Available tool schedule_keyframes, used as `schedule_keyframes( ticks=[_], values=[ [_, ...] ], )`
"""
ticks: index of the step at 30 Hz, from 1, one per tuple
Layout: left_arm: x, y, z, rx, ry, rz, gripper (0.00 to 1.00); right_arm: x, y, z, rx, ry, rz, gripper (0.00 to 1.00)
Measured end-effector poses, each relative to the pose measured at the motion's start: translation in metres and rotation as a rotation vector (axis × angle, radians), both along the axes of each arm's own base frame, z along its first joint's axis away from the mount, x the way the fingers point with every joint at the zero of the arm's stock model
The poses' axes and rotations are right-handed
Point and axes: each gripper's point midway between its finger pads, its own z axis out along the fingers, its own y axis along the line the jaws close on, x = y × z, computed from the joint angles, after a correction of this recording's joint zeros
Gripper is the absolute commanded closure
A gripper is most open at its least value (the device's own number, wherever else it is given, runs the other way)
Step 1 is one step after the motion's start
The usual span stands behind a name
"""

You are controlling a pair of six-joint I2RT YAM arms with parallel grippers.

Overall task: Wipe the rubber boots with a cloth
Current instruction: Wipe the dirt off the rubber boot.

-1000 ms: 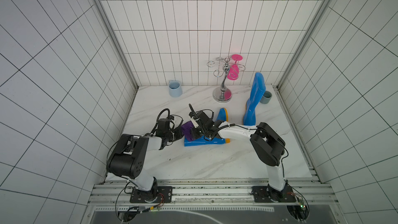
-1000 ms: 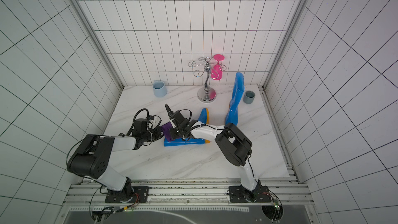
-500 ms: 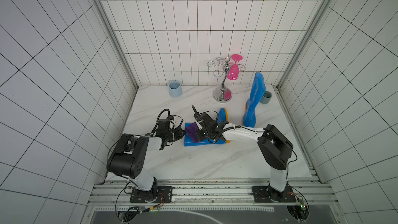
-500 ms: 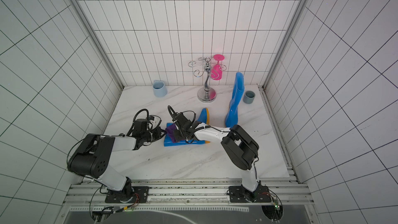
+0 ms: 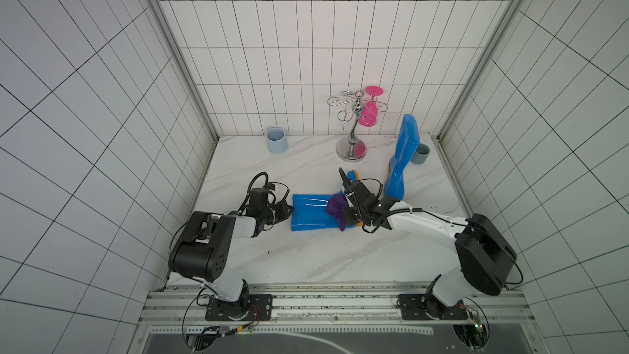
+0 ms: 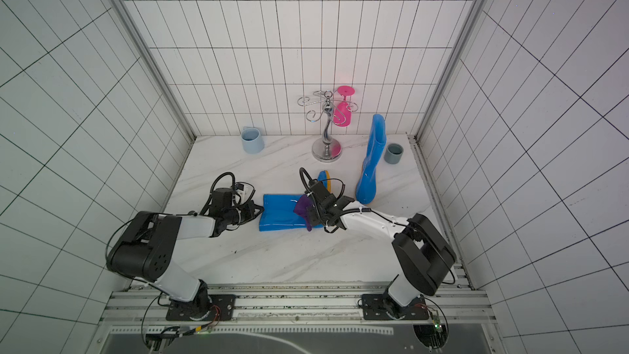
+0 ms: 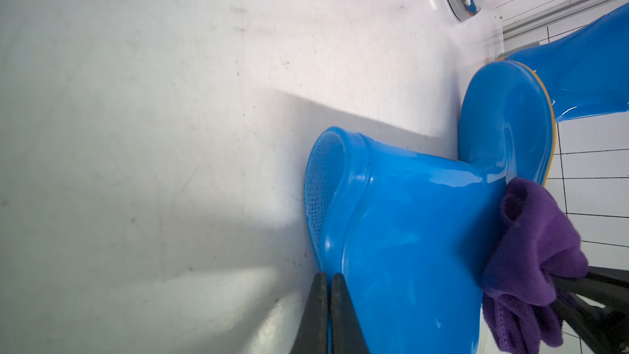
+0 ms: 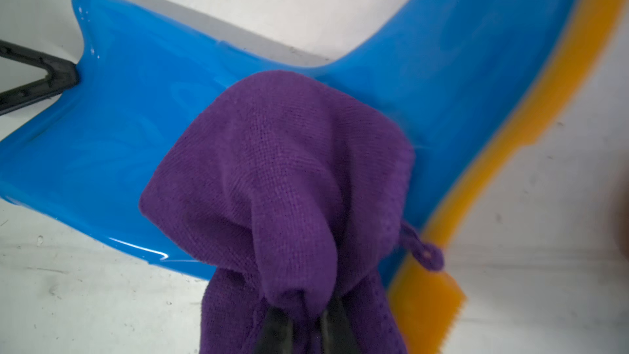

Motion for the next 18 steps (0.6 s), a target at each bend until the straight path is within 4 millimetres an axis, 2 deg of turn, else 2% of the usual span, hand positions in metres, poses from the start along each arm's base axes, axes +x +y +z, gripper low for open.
schedule_keyframes(
  ticks=[3, 5, 9, 12, 18],
  values=[
    [0.0, 0.0, 0.0, 0.0, 0.0, 0.0, 1.0, 0.004, -0.024, 0.014, -0.005, -0.028, -0.051, 1.0],
    [0.0, 0.0, 0.0, 0.0, -0.001, 0.0, 1.0, 0.005, -0.032, 0.02, -0.008, -0.04, -0.068, 1.0],
    [0.0, 0.0, 0.0, -0.001, -0.002, 0.0, 1.0, 0.003, -0.03, 0.018, -0.014, -0.03, -0.053, 1.0],
    [0.0, 0.0, 0.0, -0.001, -0.001, 0.0, 1.0, -0.005, -0.007, 0.006, -0.033, 0.006, 0.009, 1.0],
    [0.0, 0.0, 0.0, -0.001, -0.001, 0.0, 1.0, -0.02, 0.073, -0.01, -0.008, 0.053, 0.165, 1.0]
  ],
)
